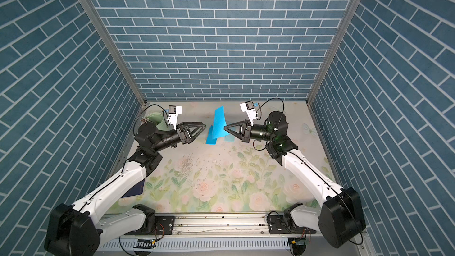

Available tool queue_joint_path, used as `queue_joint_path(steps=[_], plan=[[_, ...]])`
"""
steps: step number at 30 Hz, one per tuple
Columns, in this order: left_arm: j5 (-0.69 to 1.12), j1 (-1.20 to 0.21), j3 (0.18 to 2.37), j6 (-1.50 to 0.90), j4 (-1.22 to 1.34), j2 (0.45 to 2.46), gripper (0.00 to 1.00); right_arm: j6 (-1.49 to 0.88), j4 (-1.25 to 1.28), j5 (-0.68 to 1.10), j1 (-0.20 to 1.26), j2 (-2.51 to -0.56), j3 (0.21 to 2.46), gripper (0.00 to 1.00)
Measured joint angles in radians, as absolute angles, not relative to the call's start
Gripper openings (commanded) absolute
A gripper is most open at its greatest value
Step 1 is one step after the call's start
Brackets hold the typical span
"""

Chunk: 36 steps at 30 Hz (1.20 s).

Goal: Fold the square paper along the opposite sides
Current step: Fold the paper.

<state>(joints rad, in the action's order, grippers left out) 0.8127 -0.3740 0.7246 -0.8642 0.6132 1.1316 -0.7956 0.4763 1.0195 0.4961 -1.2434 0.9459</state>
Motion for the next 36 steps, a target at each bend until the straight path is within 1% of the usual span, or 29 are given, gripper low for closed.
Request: queue_joint_path(steps=[8, 14, 15, 16, 18, 22, 25, 27, 31, 35, 36], plan=[[0.830, -0.444, 0.712, -0.959, 0.729, 1.147, 1.00, -0.860, 0.665, 1.055, 0.503, -1.293, 0.951, 0.00], [0.831, -0.450, 0.714, -0.972, 0.748, 1.146, 1.00, -0.877, 0.704, 1.067, 0.504, -1.311, 0.951, 0.00], [0.831, -0.450, 0.714, -0.971, 0.746, 1.145, 0.98, -0.875, 0.701, 1.069, 0.504, -1.311, 0.951, 0.00], [0.830, -0.450, 0.714, -0.968, 0.741, 1.142, 0.95, -0.870, 0.693, 1.070, 0.504, -1.311, 0.951, 0.00], [0.823, -0.449, 0.715, -0.952, 0.715, 1.129, 0.86, -0.858, 0.671, 1.071, 0.501, -1.311, 0.951, 0.00], [0.801, -0.440, 0.728, -0.916, 0.661, 1.086, 0.58, -0.836, 0.622, 1.071, 0.496, -1.306, 0.950, 0.00], [0.785, -0.434, 0.738, -0.898, 0.641, 1.064, 0.44, -0.823, 0.595, 1.071, 0.494, -1.291, 0.944, 0.00], [0.777, -0.432, 0.742, -0.889, 0.631, 1.058, 0.39, -0.812, 0.580, 1.071, 0.491, -1.282, 0.939, 0.00], [0.759, -0.432, 0.743, -0.874, 0.598, 1.057, 0.15, -0.793, 0.542, 1.070, 0.485, -1.268, 0.938, 0.00], [0.744, -0.430, 0.749, -0.857, 0.559, 1.058, 0.00, -0.776, 0.521, 1.069, 0.483, -1.261, 0.937, 0.00], [0.741, -0.430, 0.750, -0.850, 0.549, 1.058, 0.00, -0.775, 0.515, 1.069, 0.483, -1.260, 0.937, 0.00]])
